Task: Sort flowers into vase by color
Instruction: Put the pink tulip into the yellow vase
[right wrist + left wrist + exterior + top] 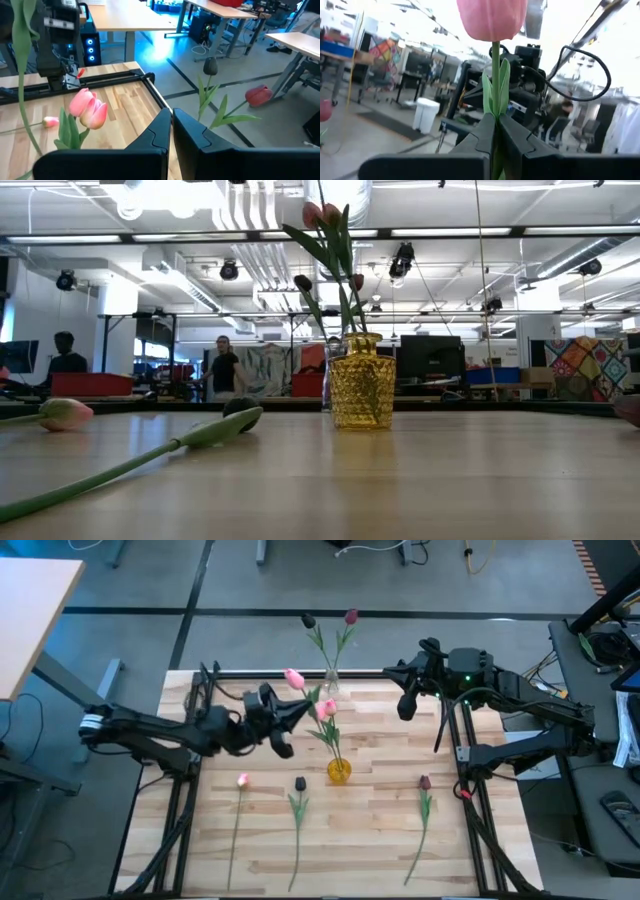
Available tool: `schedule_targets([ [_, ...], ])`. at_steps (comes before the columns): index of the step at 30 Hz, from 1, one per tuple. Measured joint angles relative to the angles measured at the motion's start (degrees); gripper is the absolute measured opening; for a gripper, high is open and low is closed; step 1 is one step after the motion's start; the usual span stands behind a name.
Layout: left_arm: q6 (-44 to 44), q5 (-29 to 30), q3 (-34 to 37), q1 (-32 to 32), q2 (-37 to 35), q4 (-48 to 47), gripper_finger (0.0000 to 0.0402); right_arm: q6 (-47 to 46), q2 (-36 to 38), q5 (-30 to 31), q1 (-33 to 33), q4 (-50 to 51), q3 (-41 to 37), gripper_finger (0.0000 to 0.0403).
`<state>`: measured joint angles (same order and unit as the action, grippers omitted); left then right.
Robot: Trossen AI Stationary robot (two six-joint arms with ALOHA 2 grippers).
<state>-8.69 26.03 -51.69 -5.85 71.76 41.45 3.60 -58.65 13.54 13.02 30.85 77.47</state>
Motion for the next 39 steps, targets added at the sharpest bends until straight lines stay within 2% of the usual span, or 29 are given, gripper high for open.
schedule_targets([
  [5, 0.3, 0.0, 4.9, -0.6, 4.5, 15.1, 0.0, 0.0, 0.0, 0.0, 0.0, 0.0, 0.0, 0.0013],
  [11, 1.0, 0.5, 8.0, -1.9, 8.7, 22.8, 0.0, 0.0, 0.0, 0.0, 0.0, 0.0, 0.0, 0.0013],
  [21, 1.0, 2.0, 6.8, -2.5, 14.2, 23.3, 0.0, 0.5, 0.0, 0.0, 0.0, 0.1, 0.0, 0.0013],
  [39, -0.1, 4.6, 9.9, -2.6, 15.7, 23.4, 0.0, 1.2, 0.1, 0.0, 0.0, 0.3, 0.0, 0.0013],
])
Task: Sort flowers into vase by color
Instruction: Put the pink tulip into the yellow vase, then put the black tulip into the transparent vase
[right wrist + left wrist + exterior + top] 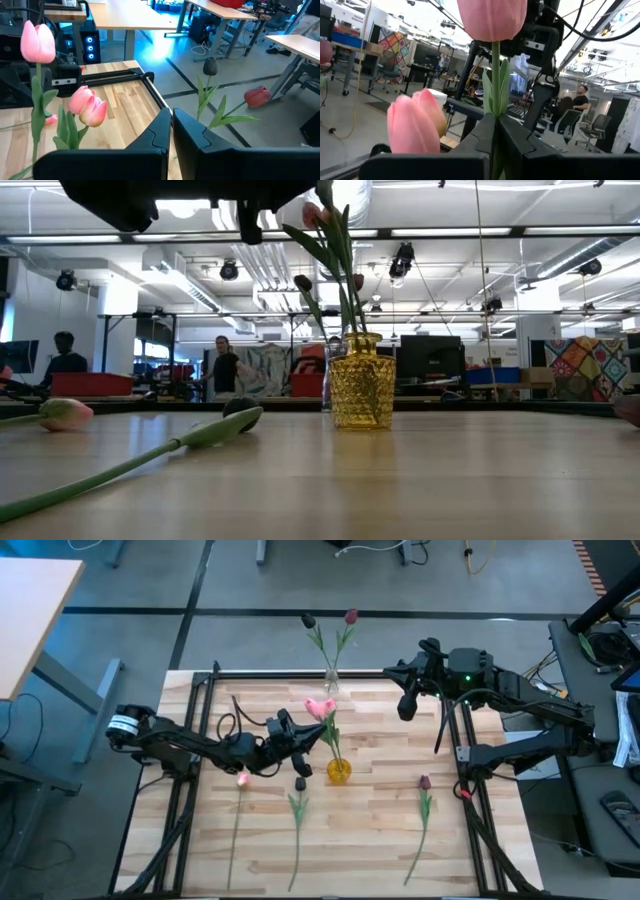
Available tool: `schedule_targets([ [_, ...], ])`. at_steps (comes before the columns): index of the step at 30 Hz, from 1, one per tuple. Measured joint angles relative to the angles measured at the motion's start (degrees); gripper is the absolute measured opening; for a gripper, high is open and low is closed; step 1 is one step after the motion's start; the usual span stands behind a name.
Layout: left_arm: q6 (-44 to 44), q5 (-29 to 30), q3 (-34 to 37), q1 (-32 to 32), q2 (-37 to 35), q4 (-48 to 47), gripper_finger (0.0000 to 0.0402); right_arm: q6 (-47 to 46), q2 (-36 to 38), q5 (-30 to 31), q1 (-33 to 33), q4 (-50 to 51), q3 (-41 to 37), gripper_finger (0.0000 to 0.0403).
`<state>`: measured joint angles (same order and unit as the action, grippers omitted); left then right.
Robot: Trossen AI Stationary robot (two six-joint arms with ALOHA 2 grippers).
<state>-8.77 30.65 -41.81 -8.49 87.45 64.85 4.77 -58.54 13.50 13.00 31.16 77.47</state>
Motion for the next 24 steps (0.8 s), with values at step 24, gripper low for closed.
schedule_targets([
  [24, -2.7, -4.2, -0.2, -0.6, 1.2, -10.1, 0.0072, -0.3, 0.0, -0.5, 0.0, 0.3, 0.0, 0.0013],
])
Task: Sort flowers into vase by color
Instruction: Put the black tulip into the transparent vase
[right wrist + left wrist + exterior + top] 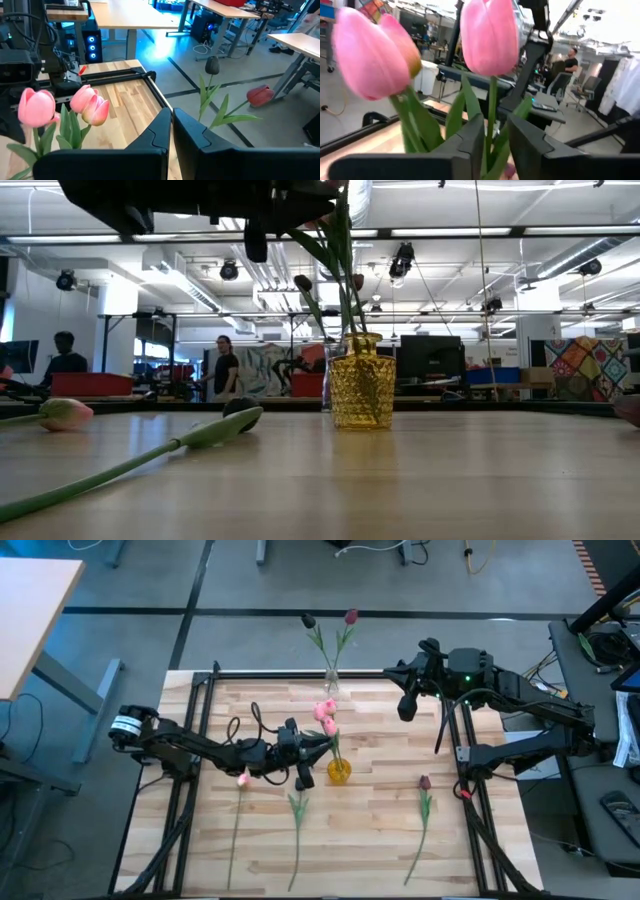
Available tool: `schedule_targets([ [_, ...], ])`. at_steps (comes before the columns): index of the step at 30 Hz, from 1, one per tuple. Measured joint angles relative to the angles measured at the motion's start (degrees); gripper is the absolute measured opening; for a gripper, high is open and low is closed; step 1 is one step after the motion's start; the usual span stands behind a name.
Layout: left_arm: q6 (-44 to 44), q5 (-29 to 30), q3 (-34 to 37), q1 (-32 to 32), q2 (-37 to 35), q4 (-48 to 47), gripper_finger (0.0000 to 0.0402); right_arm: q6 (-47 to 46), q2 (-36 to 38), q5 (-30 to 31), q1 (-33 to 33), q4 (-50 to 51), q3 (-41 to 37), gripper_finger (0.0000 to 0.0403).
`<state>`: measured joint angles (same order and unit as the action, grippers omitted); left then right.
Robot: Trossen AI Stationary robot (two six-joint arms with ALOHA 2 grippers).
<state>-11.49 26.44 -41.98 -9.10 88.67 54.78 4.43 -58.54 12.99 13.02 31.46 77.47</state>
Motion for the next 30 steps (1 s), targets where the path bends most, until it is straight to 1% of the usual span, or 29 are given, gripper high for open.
schedule_targets([
  [5, 0.0, -1.8, -2.1, 0.0, -2.3, -8.8, 0.0103, -0.8, 0.0, 0.0, 0.0, 0.0, 0.0, 0.0013],
  [10, 0.0, -4.6, -4.3, 0.0, -5.1, -17.9, 0.012, -0.9, 0.0, 0.0, 0.0, 0.0, 0.0, 0.0013],
  [19, -0.1, -5.0, -8.2, -0.8, -14.1, -38.5, 0.0123, -1.0, 0.0, 0.0, 0.0, 0.0, 0.0, 0.0013],
  [22, -1.4, -5.0, -9.7, -1.5, -16.7, -46.2, 0.0123, -1.0, 0.0, 0.0, 0.0, 0.0, 0.0, 0.0013],
  [27, -4.7, -5.0, -12.5, -3.0, -19.4, -56.1, 0.0123, -1.0, 0.0, 0.0, 0.0, 0.0, 0.0, 0.0013],
  [30, -5.6, -4.6, -14.4, -4.5, -19.9, -60.6, 0.0123, -0.9, 0.0, 0.0, 0.0, 0.0, 0.0, 0.0013],
])
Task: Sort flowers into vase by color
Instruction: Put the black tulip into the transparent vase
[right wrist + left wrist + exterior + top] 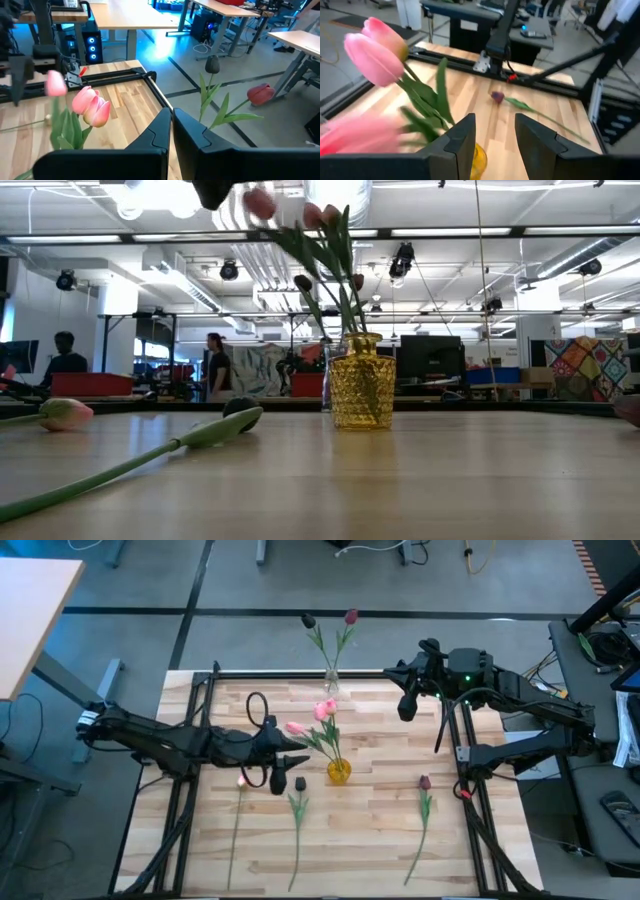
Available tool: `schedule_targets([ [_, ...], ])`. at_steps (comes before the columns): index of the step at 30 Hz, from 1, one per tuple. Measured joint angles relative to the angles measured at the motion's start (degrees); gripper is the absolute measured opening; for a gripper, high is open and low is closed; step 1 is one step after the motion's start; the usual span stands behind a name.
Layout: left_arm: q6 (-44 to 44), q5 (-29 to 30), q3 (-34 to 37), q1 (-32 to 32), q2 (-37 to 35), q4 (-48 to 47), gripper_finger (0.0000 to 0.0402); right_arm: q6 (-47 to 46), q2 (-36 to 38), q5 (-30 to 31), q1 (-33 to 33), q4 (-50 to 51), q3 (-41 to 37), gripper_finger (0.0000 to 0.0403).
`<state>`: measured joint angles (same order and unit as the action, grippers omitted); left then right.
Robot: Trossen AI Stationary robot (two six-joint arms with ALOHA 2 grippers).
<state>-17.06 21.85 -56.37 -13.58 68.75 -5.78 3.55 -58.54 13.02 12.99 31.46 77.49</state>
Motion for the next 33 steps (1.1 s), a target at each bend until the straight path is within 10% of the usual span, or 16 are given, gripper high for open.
schedule_targets([
  [12, -10.4, 0.4, -9.6, -3.5, 1.5, -14.1, 0.0123, 0.4, 0.0, 0.0, 0.0, 0.0, 0.0, 0.0013],
  [22, -49.5, 2.5, -16.9, -14.5, 13.0, -35.4, 0.0108, 0.1, 1.4, -4.6, 0.0, 3.3, 0.0, 0.0013],
  [33, -82.6, -1.8, -18.0, -16.4, 30.1, -36.1, 0.0105, -0.3, 2.9, -5.7, 0.0, 6.9, 0.0, 0.0013],
])
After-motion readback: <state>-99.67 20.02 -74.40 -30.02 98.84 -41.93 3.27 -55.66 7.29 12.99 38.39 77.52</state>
